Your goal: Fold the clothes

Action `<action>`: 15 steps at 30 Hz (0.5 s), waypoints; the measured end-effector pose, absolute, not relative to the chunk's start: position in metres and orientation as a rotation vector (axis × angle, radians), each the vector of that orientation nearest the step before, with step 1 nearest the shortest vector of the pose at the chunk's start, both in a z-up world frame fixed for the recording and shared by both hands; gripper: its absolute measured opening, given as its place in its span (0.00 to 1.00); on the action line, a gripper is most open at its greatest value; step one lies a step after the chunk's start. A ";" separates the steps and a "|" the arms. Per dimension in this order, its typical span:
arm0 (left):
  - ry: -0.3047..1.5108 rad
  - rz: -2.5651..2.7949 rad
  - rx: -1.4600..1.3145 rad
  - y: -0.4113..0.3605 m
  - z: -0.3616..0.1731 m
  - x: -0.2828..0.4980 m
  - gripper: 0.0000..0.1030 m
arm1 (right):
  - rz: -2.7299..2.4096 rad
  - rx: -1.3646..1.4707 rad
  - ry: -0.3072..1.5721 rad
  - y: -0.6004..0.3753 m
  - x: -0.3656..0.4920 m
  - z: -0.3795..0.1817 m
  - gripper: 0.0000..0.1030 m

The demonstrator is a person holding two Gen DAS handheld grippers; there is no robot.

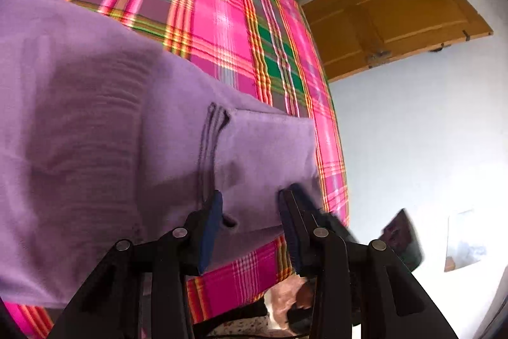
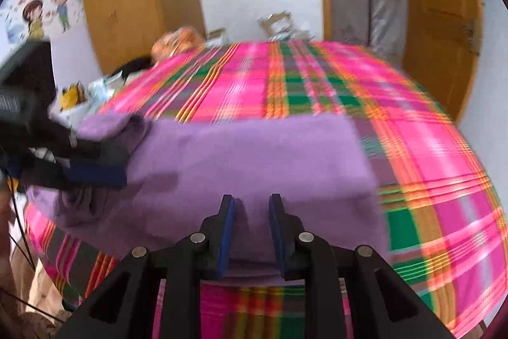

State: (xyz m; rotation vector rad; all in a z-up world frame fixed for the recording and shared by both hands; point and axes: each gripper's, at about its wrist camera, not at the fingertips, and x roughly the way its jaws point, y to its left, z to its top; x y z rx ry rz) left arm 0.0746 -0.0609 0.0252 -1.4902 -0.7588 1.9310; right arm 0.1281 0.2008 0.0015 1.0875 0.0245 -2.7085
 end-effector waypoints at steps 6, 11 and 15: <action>-0.822 1.969 -1.493 -0.086 0.024 0.077 0.38 | -2.661 1.022 0.015 0.182 0.134 0.013 0.23; -0.839 1.990 -1.476 -0.101 0.027 0.081 0.38 | -2.586 1.049 0.066 0.158 0.133 0.003 0.24; -0.850 2.008 -1.448 -0.109 0.032 0.084 0.38 | -2.559 1.032 0.073 0.147 0.133 0.007 0.24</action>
